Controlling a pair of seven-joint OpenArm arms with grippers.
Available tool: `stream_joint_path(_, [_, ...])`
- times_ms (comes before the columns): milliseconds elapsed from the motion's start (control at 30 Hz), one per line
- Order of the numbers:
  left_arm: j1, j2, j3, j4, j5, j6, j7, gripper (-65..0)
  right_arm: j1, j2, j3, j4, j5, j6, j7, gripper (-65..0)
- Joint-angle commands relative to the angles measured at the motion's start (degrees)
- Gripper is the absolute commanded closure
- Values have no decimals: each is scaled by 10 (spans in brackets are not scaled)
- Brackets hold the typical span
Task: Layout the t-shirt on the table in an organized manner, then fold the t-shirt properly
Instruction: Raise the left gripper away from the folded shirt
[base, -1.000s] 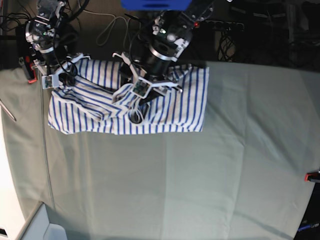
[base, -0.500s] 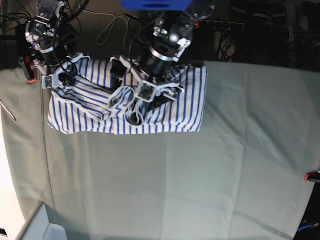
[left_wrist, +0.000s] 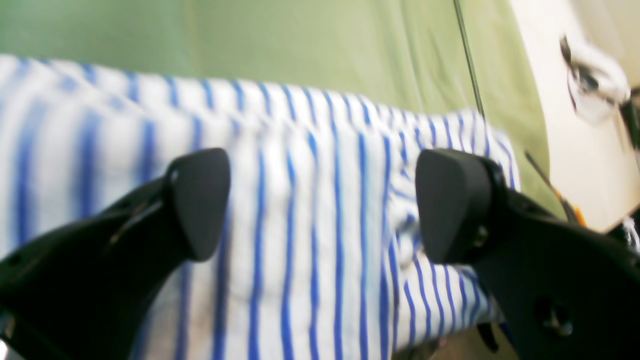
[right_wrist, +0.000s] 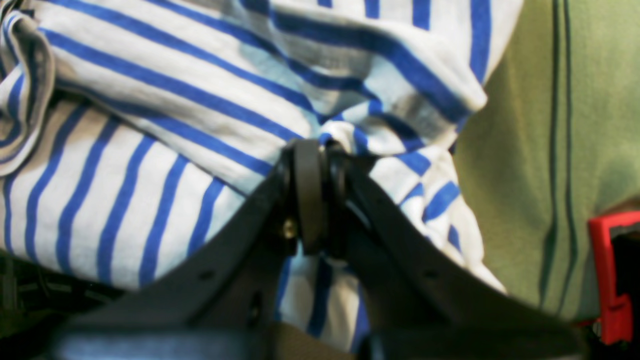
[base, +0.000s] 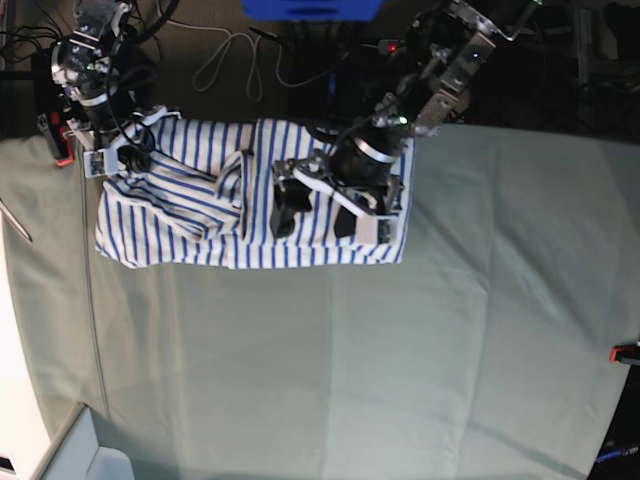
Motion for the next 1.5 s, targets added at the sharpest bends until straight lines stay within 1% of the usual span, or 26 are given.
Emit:
stream_joint_path(0, [2, -1, 2, 14, -3, -5, -7, -562, -2, 1, 0, 6, 1, 8, 0, 0])
stream_joint_path(200, [2, -31, -9, 52, -3, 0, -9, -562, -3, 1, -23, 6, 1, 8, 0, 0])
stream_joint_path(333, [5, -51, -72, 65, -8, 0, -9, -562, -3, 1, -23, 8, 1, 8, -5, 0])
stream_joint_path(433, [9, -78, -127, 79, -8, -1, -9, -562, 4, 4, -23, 10, 1, 8, -41, -4])
stream_joint_path(500, [19, -97, -165, 82, -9, -2, -9, -562, 17, 5, -19, 20, 1, 8, -63, -44])
stream_joint_path(567, [21, -107, -204, 82, -9, -3, -9, -562, 21, 6, -13, 40, 1, 8, -85, -100])
stream_joint_path(633, [34, -109, -242, 81, -9, -4, -8, -562, 23, 6, -4, 62, 1, 8, -101, -156])
stream_joint_path(700, [49, -109, -284, 81, -9, -4, -8, -562, 24, 4, 8, 85, 1, 8, -121, -225])
stream_joint_path(800, [63, -108, -330, 81, -9, -5, -8, -562, 33, 3, 26, 105, 1, 8, -148, -319])
stream_joint_path(900, [77, -108, -364, 80, -9, -5, -8, -562, 31, 3, 34, 115, 2, 8, -165, -381])
stream_joint_path(1033, [85, -108, -392, 76, -9, -5, -8, -562, 32, 3, 34, 126, 2, 8, -165, -396])
stream_joint_path(1167, [87, -108, -400, 75, -9, -5, -8, -562, 46, 3, 31, 133, 3, 8, -165, -398])
stream_joint_path(1367, [87, -107, -400, 77, -9, -5, -8, -562, 103, 7, 34, 61, 1, 8, -166, -398])
stream_joint_path(1467, [87, -107, -400, 77, -6, -5, -8, -562, 118, 20, 34, 24, 1, 8, -166, -398])
